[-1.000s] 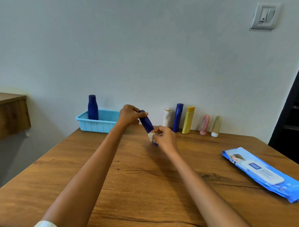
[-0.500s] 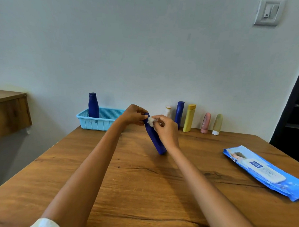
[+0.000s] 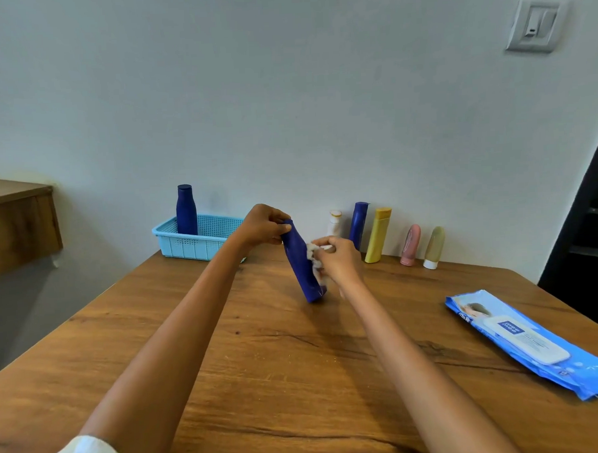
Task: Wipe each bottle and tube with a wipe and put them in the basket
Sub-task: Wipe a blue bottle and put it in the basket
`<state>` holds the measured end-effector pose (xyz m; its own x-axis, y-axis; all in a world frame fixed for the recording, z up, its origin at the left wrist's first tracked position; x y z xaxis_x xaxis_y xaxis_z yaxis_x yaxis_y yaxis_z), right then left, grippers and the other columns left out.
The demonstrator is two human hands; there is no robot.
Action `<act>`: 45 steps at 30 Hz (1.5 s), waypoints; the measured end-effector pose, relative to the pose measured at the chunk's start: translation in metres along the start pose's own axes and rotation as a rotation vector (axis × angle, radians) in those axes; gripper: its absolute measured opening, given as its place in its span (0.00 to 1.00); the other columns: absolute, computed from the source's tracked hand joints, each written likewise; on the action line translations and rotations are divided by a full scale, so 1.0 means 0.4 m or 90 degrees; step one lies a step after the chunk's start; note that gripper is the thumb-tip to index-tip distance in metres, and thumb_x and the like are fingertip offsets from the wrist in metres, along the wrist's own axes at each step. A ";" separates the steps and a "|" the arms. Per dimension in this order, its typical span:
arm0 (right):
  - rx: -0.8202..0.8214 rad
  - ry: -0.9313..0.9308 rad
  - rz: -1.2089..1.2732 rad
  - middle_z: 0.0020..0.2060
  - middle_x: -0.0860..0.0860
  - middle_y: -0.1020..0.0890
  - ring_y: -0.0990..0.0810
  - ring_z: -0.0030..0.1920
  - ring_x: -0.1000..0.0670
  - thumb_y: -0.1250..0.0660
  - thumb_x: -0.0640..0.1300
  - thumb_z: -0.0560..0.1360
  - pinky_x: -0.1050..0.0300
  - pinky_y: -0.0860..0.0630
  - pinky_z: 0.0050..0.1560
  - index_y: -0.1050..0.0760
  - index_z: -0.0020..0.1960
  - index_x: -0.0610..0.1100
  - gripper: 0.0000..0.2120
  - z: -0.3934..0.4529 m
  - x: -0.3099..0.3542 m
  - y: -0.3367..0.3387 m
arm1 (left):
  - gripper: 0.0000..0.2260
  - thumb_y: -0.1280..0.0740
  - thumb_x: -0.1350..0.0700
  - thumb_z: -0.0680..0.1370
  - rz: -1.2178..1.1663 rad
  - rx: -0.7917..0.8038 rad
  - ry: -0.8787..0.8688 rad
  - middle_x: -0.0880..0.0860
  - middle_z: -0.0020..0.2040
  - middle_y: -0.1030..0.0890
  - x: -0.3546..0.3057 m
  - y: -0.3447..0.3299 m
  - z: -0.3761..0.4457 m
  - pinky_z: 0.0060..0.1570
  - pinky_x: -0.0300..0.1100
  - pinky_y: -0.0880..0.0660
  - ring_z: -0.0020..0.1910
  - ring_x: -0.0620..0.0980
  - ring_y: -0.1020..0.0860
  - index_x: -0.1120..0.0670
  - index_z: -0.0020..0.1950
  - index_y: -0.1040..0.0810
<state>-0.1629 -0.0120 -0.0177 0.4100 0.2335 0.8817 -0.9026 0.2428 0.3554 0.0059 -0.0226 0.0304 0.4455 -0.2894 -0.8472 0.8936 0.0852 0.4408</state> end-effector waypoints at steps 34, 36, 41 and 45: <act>0.047 -0.140 0.055 0.45 0.51 0.22 0.23 0.49 0.51 0.33 0.37 0.73 0.55 0.23 0.48 0.25 0.43 0.47 0.05 -0.010 -0.085 -0.012 | 0.13 0.30 0.60 0.74 0.029 -0.044 0.013 0.62 0.51 0.19 -0.004 0.017 -0.005 0.46 0.44 0.20 0.49 0.56 0.19 0.62 0.57 0.23; 0.048 -0.100 0.095 0.42 0.53 0.22 0.23 0.45 0.54 0.33 0.39 0.74 0.60 0.25 0.41 0.25 0.44 0.48 0.05 -0.006 -0.035 -0.020 | 0.14 0.31 0.62 0.75 0.026 -0.031 0.003 0.62 0.53 0.20 -0.010 0.013 -0.006 0.48 0.44 0.21 0.50 0.55 0.20 0.63 0.59 0.23; 0.033 -0.027 0.218 0.42 0.54 0.18 0.20 0.45 0.54 0.34 0.39 0.75 0.60 0.22 0.44 0.23 0.43 0.51 0.07 -0.012 0.027 -0.038 | 0.16 0.34 0.66 0.76 0.063 0.002 -0.044 0.62 0.57 0.22 -0.039 0.000 -0.013 0.52 0.45 0.22 0.55 0.56 0.22 0.65 0.63 0.26; -0.020 -0.040 0.135 0.42 0.53 0.19 0.20 0.45 0.54 0.34 0.40 0.76 0.55 0.21 0.49 0.20 0.47 0.47 0.05 -0.012 -0.037 -0.020 | 0.15 0.34 0.66 0.76 0.053 -0.011 -0.036 0.63 0.57 0.22 -0.030 0.005 -0.017 0.51 0.45 0.23 0.54 0.56 0.22 0.65 0.63 0.26</act>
<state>-0.1613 -0.0129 -0.0349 0.2018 0.2241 0.9534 -0.9629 0.2234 0.1513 0.0026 -0.0125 0.0395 0.5148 -0.3336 -0.7897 0.8546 0.1274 0.5033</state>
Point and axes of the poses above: each hand's wrist, its own z-axis towards the middle knuckle, its own y-axis out of the back of the hand, x = y × z, the point moved 8 cm from there along z, towards the middle knuckle
